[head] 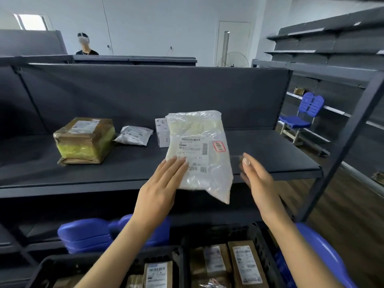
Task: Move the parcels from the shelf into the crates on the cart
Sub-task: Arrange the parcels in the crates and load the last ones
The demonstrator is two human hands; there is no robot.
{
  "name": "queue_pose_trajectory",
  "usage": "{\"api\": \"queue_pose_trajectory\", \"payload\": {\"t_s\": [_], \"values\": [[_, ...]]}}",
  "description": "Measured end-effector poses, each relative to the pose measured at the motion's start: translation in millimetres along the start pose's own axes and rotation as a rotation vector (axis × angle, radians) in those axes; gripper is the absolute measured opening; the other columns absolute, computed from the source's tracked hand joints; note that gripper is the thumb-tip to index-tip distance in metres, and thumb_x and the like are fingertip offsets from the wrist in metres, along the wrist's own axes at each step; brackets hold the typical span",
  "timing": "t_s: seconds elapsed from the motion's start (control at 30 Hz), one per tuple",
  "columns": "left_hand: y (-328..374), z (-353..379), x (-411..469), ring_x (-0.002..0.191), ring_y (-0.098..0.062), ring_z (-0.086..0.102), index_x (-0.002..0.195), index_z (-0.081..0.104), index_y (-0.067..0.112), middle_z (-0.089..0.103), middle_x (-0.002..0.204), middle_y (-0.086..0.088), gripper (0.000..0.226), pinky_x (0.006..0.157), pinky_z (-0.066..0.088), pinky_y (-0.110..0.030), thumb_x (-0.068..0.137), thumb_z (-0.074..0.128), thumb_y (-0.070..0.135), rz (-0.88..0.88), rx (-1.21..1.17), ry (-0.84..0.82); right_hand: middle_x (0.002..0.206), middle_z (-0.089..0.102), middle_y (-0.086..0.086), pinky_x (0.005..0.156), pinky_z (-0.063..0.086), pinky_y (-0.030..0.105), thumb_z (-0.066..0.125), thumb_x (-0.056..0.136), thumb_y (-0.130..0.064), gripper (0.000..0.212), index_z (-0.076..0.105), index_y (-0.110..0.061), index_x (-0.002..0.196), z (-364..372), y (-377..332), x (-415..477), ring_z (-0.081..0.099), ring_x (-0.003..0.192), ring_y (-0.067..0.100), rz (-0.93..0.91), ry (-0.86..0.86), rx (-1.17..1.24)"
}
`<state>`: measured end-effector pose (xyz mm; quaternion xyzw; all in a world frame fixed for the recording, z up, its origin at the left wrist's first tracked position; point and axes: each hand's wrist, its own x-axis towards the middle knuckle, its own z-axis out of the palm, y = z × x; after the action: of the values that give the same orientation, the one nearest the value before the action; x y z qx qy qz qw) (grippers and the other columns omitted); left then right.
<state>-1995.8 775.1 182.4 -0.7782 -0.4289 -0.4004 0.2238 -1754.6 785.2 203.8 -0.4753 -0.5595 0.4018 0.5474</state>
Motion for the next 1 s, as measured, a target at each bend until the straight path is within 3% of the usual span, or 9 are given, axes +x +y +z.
{"api": "queue_pose_trajectory", "payload": {"t_s": [0.07, 0.13, 0.3, 0.4, 0.57, 0.67, 0.77, 0.87, 1.0], "values": [[12, -11, -19, 0.131, -0.026, 0.049, 0.13, 0.056, 0.004, 0.055, 0.136, -0.009, 0.045, 0.113, 0.035, -0.041, 0.089, 0.048, -0.013, 0.038, -0.005, 0.061, 0.129, 0.063, -0.001, 0.092, 0.049, 0.03, 0.062, 0.068, -0.069, 0.078, 0.053, -0.027, 0.132, 1, 1, -5, 0.064, 0.111, 0.012, 0.2, -0.118, 0.296], [25, -19, -38, 0.133, -0.026, 0.046, 0.131, 0.055, 0.005, 0.055, 0.136, -0.011, 0.036, 0.115, 0.033, -0.042, 0.102, 0.034, 0.001, 0.055, -0.028, 0.091, 0.121, 0.068, 0.009, 0.08, 0.055, 0.033, 0.069, 0.074, -0.058, 0.068, 0.059, -0.019, 0.129, 5, 0, -13, 0.068, 0.105, 0.024, 0.265, -0.264, 0.425], [51, -31, -86, 0.137, -0.026, 0.041, 0.136, 0.049, 0.008, 0.052, 0.14, -0.011, 0.039, 0.116, 0.03, -0.044, 0.1, 0.033, 0.005, 0.049, -0.092, -0.013, 0.112, 0.071, 0.012, 0.071, 0.057, 0.038, 0.078, 0.069, -0.023, 0.041, 0.071, -0.023, 0.109, 17, 3, -32, 0.07, 0.097, 0.031, 0.246, -0.296, 0.497], [55, -40, -97, 0.139, -0.025, 0.035, 0.136, 0.051, 0.006, 0.049, 0.143, -0.012, 0.053, 0.115, 0.027, -0.042, 0.083, 0.044, 0.002, 0.065, -0.104, -0.165, 0.111, 0.071, 0.011, 0.073, 0.057, 0.039, 0.074, 0.072, -0.02, 0.038, 0.07, -0.026, 0.109, 16, 1, -39, 0.07, 0.098, 0.03, 0.231, -0.31, 0.455], [50, -67, -102, 0.148, -0.023, 0.018, 0.15, 0.03, 0.012, 0.027, 0.159, -0.003, 0.076, 0.118, 0.019, -0.04, 0.083, 0.062, 0.028, -0.003, -0.263, -0.288, 0.113, 0.071, 0.011, 0.075, 0.057, 0.037, 0.074, 0.073, -0.02, 0.039, 0.069, -0.025, 0.111, 15, -2, -50, 0.069, 0.101, 0.03, 0.183, -0.303, 0.458], [52, -80, -90, 0.147, -0.012, 0.022, 0.151, 0.027, 0.023, 0.028, 0.157, 0.013, 0.082, 0.116, 0.025, -0.022, 0.083, 0.072, 0.037, -0.356, -0.677, -0.239, 0.114, 0.07, 0.011, 0.074, 0.056, 0.037, 0.076, 0.072, -0.021, 0.041, 0.069, -0.024, 0.112, 17, -5, -55, 0.069, 0.101, 0.031, 0.158, -0.293, 0.51], [56, -83, -65, 0.126, -0.013, 0.055, 0.138, 0.042, 0.032, 0.06, 0.132, 0.017, 0.063, 0.093, 0.051, -0.022, 0.081, 0.069, 0.025, -0.857, -1.226, -0.109, 0.116, 0.069, 0.012, 0.078, 0.056, 0.041, 0.077, 0.072, -0.021, 0.045, 0.067, -0.023, 0.116, 23, -9, -61, 0.068, 0.104, 0.032, 0.165, -0.335, 0.526], [54, -84, -47, 0.098, -0.029, 0.071, 0.124, 0.06, 0.012, 0.073, 0.11, -0.01, 0.044, 0.071, 0.06, -0.033, 0.082, 0.063, 0.024, -0.998, -1.407, -0.168, 0.116, 0.069, 0.012, 0.077, 0.056, 0.038, 0.075, 0.075, -0.021, 0.044, 0.067, -0.022, 0.118, 30, -13, -65, 0.068, 0.103, 0.03, 0.157, -0.347, 0.558], [53, -85, -46, 0.093, -0.033, 0.072, 0.106, 0.072, 0.014, 0.072, 0.107, -0.016, 0.024, 0.066, 0.059, -0.035, 0.084, 0.062, 0.019, -1.053, -1.464, -0.07, 0.121, 0.068, 0.01, 0.082, 0.056, 0.039, 0.073, 0.078, -0.033, 0.044, 0.065, -0.024, 0.12, 35, -18, -72, 0.066, 0.109, 0.029, 0.148, -0.342, 0.542]]}}
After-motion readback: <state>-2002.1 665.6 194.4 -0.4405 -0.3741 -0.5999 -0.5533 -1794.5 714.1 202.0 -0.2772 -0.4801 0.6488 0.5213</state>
